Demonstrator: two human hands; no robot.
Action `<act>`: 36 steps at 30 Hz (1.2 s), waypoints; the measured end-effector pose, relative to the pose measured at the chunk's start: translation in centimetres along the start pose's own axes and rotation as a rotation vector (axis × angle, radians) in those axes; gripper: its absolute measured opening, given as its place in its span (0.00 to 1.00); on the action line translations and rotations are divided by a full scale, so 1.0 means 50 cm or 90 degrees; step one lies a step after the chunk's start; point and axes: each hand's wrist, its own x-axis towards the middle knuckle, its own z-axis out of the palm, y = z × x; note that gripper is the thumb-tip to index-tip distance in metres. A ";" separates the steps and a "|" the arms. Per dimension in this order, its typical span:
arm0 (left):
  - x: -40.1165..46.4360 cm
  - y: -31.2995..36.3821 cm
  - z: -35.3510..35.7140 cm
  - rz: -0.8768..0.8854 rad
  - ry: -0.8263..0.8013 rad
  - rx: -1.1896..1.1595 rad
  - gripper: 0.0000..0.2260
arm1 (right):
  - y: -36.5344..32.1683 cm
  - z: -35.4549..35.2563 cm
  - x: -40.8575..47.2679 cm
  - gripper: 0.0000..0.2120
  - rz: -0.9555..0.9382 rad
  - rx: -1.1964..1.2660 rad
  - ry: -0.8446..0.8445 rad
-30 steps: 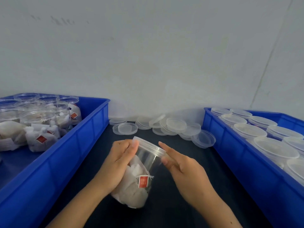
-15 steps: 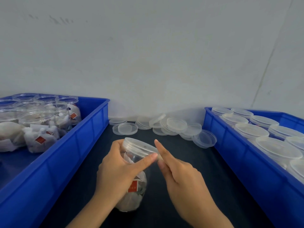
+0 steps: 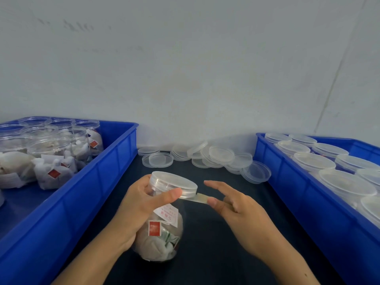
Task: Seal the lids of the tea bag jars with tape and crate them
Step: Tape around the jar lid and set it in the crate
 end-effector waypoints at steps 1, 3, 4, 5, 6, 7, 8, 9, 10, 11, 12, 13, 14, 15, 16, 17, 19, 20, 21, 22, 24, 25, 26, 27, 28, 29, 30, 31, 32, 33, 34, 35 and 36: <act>0.000 0.000 -0.002 -0.001 -0.022 -0.009 0.42 | 0.003 -0.001 0.000 0.19 -0.008 0.003 0.003; 0.000 0.002 -0.001 -0.005 -0.062 -0.028 0.44 | 0.005 -0.002 0.001 0.19 -0.022 0.004 0.010; -0.001 0.004 0.000 -0.011 -0.077 -0.039 0.44 | 0.004 -0.001 0.003 0.19 -0.026 0.007 0.012; -0.002 0.004 0.001 -0.017 -0.089 -0.051 0.46 | 0.002 0.002 0.003 0.18 -0.033 0.009 0.013; -0.003 0.004 0.002 -0.025 -0.097 -0.066 0.49 | -0.001 0.005 0.004 0.18 -0.040 0.008 0.013; -0.003 0.002 0.001 -0.033 -0.102 -0.084 0.51 | -0.004 0.009 0.004 0.18 -0.047 0.001 0.012; -0.004 0.000 0.001 -0.040 -0.109 -0.100 0.53 | -0.007 0.012 0.005 0.18 -0.054 -0.008 0.012; -0.004 -0.003 0.001 -0.044 -0.114 -0.112 0.55 | -0.009 0.016 0.006 0.18 -0.061 -0.020 0.015; -0.003 -0.004 0.002 -0.048 -0.119 -0.121 0.55 | -0.010 0.018 0.007 0.19 -0.068 -0.035 0.021; -0.002 -0.007 0.002 -0.049 -0.123 -0.126 0.56 | -0.011 0.021 0.008 0.20 -0.072 -0.053 0.028; -0.002 -0.009 0.002 -0.049 -0.129 -0.131 0.56 | -0.012 0.024 0.008 0.20 -0.072 -0.071 0.033; 0.000 -0.012 0.001 -0.045 -0.133 -0.136 0.55 | -0.015 0.026 0.007 0.21 -0.068 -0.084 0.036; 0.000 -0.011 0.001 -0.043 -0.141 -0.140 0.54 | -0.017 0.028 0.007 0.21 -0.061 -0.091 0.038; 0.001 -0.011 -0.001 -0.040 -0.150 -0.139 0.52 | -0.019 0.029 0.006 0.21 -0.055 -0.093 0.039; 0.001 -0.009 -0.002 -0.038 -0.158 -0.126 0.48 | -0.020 0.030 0.005 0.21 -0.050 -0.093 0.039; 0.000 -0.008 -0.003 -0.030 -0.162 -0.098 0.41 | -0.019 0.029 0.005 0.22 -0.043 -0.092 0.041; -0.007 0.002 0.004 0.001 -0.129 -0.023 0.23 | -0.018 0.027 0.004 0.22 -0.033 -0.096 0.053; -0.010 0.003 0.011 0.027 -0.086 0.032 0.19 | -0.020 0.028 0.002 0.22 -0.030 -0.096 0.063; -0.012 0.000 0.021 0.061 -0.027 0.087 0.20 | -0.023 0.030 -0.001 0.22 -0.026 -0.094 0.071; -0.016 -0.001 0.032 0.099 0.039 0.143 0.25 | -0.029 0.035 -0.005 0.22 -0.023 -0.091 0.079; -0.026 -0.002 0.051 0.137 0.110 0.212 0.37 | -0.041 0.047 -0.012 0.23 -0.025 -0.104 0.101; -0.029 -0.004 0.056 0.132 0.120 0.230 0.42 | -0.045 0.052 -0.016 0.24 -0.032 -0.125 0.114; -0.029 -0.004 0.057 0.123 0.126 0.244 0.44 | -0.049 0.056 -0.018 0.24 -0.043 -0.149 0.123; -0.027 -0.005 0.054 0.116 0.131 0.249 0.42 | -0.052 0.057 -0.021 0.24 -0.053 -0.164 0.128; -0.023 -0.004 0.049 0.106 0.138 0.244 0.38 | -0.055 0.057 -0.024 0.25 -0.065 -0.174 0.127; -0.018 -0.004 0.044 0.098 0.142 0.231 0.36 | -0.058 0.054 -0.024 0.25 -0.077 -0.184 0.121; -0.014 -0.005 0.039 0.093 0.138 0.214 0.35 | -0.059 0.050 -0.025 0.25 -0.090 -0.192 0.113; -0.010 -0.007 0.033 0.092 0.129 0.191 0.34 | -0.059 0.046 -0.025 0.25 -0.094 -0.191 0.103; -0.007 -0.008 0.028 0.093 0.119 0.163 0.34 | -0.057 0.041 -0.024 0.25 -0.084 -0.175 0.090; -0.003 -0.010 0.022 0.094 0.110 0.133 0.34 | -0.055 0.037 -0.023 0.26 -0.064 -0.147 0.074; -0.001 -0.011 0.014 0.094 0.101 0.105 0.34 | -0.052 0.033 -0.022 0.27 -0.044 -0.118 0.055; 0.002 -0.010 0.006 0.091 0.083 0.079 0.35 | -0.048 0.029 -0.021 0.27 -0.035 -0.094 0.041; 0.005 -0.009 -0.003 0.081 0.056 0.056 0.37 | -0.044 0.026 -0.020 0.26 -0.037 -0.078 0.033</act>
